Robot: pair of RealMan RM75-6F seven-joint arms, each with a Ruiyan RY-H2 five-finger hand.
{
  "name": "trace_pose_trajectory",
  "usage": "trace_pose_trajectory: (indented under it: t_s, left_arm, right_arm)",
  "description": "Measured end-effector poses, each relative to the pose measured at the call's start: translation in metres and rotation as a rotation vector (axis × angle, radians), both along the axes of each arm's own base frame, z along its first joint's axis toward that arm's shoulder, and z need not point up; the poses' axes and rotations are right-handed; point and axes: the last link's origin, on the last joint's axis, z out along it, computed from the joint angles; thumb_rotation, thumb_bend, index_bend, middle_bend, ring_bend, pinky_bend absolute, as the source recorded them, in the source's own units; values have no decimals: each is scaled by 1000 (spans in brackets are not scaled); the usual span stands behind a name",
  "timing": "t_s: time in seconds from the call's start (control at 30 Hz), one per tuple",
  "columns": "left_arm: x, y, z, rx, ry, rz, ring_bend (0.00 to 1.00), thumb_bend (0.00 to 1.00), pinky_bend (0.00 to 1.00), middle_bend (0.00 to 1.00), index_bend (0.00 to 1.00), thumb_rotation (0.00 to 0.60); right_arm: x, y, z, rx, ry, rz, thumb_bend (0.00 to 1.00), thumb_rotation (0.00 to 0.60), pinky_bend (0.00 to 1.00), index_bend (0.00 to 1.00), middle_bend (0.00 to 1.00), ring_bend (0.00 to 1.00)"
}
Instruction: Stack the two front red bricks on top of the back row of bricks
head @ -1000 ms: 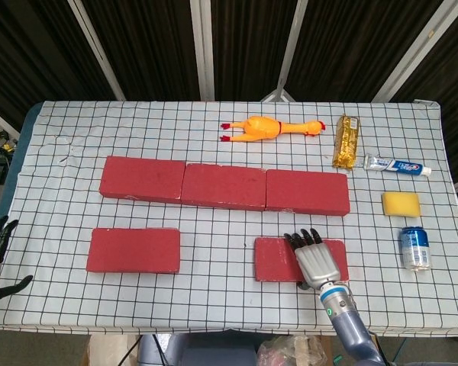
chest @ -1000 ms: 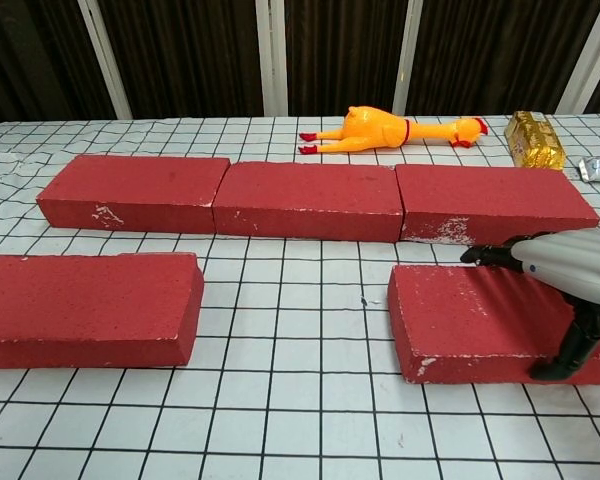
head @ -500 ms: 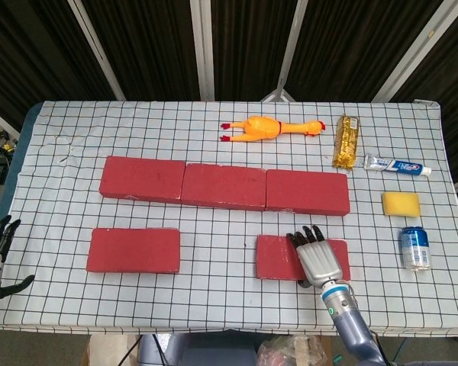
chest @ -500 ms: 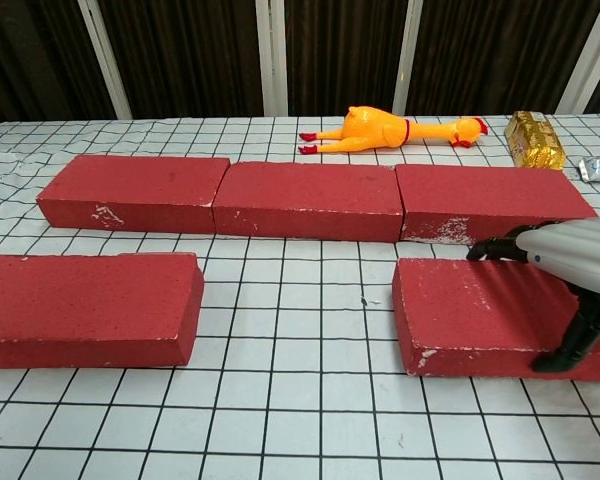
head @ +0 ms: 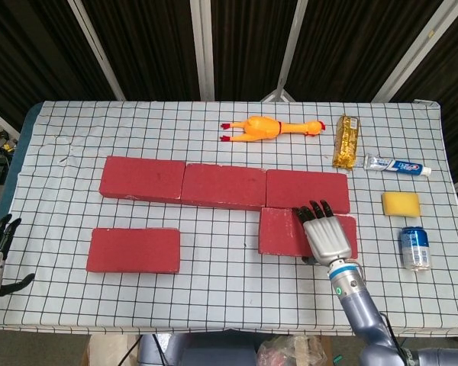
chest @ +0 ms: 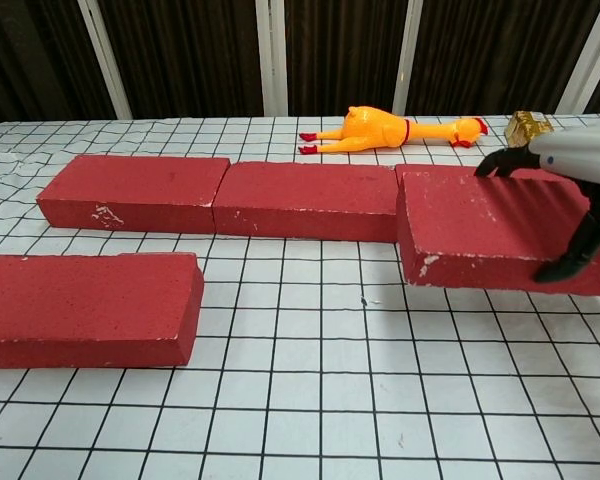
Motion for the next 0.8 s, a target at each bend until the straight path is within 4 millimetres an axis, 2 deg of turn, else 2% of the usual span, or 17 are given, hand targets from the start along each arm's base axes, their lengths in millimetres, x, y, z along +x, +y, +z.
trace_pose_trajectory:
  t_s: [0.27,0.47,0.6,0.8]
  left_arm:
    - [-5,6,-3,11,26,37,0,0,104,0,78,600]
    - [-6,9,-5,18,43,56,0,0,106,0,79,600]
    - [-7,10,-6,25,50,67,0,0,106,0,79,600]
    - [-9,10,-4,38,59,79,0,0,106,0,80,600]
  right_arm:
    - [33,-50,9,-7,27,-45,162,600,0,196,261,64]
    - [73,-96,10,-23,65,-59,162,600,0,197,261,64]
    - [95,-120,2,-25,87,-70,161,600,0,196,261,64]
    - [114,-135,-17,13,60,-79,162,600,0,197,261,64]
